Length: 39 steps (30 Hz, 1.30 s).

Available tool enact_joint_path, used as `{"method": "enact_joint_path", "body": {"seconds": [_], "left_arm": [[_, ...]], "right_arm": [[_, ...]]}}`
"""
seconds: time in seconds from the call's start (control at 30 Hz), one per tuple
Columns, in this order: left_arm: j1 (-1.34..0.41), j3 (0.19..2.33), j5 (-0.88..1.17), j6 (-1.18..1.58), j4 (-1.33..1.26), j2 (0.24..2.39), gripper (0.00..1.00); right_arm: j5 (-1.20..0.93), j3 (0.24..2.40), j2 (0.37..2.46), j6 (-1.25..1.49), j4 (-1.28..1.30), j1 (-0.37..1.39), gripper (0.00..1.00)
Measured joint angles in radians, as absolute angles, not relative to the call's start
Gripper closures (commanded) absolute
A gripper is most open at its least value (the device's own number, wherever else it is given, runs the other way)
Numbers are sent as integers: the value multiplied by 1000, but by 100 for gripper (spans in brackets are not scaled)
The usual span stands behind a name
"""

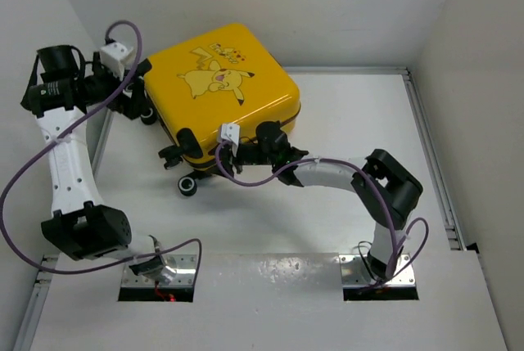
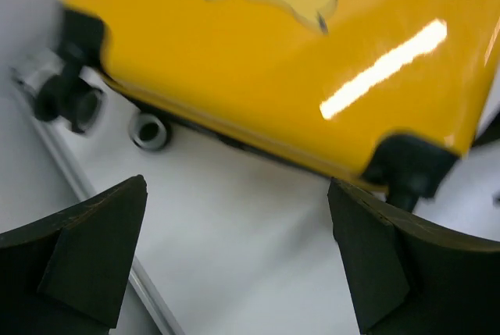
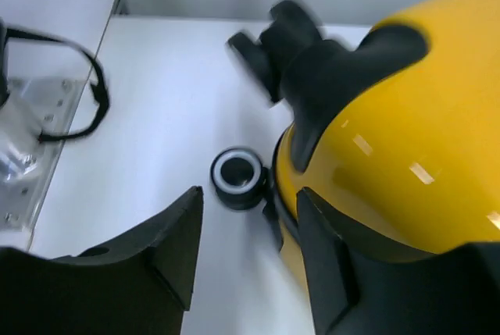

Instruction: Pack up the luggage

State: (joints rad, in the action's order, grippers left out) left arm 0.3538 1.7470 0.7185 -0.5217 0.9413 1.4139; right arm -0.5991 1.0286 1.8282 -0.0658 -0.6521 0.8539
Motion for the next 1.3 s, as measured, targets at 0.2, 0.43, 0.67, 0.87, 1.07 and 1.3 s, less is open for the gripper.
{"method": "enact_joint_path", "body": {"seconds": [0.2, 0.43, 0.67, 0.87, 1.07, 1.3], "left_arm": [[376, 1595, 688, -814, 1194, 1388, 0], [208, 1433, 628, -965, 1305, 1219, 0], [145, 1388, 606, -871, 1218, 1302, 0], [90, 1375, 607, -833, 1192, 1350, 0], [66, 1343, 603, -784, 1138, 1350, 2], [2, 1232, 479, -678, 1025, 1360, 10]], "right_arm": [[-458, 995, 1750, 32, -592, 820, 42], [-170, 884, 1485, 202, -346, 668, 42], [-83, 811, 1431, 292, -224, 548, 41], [-94, 772, 1517, 300, -250, 537, 41], [-110, 733, 1614, 304, -400, 542, 41], [-112, 739, 1712, 314, -533, 557, 41]]}}
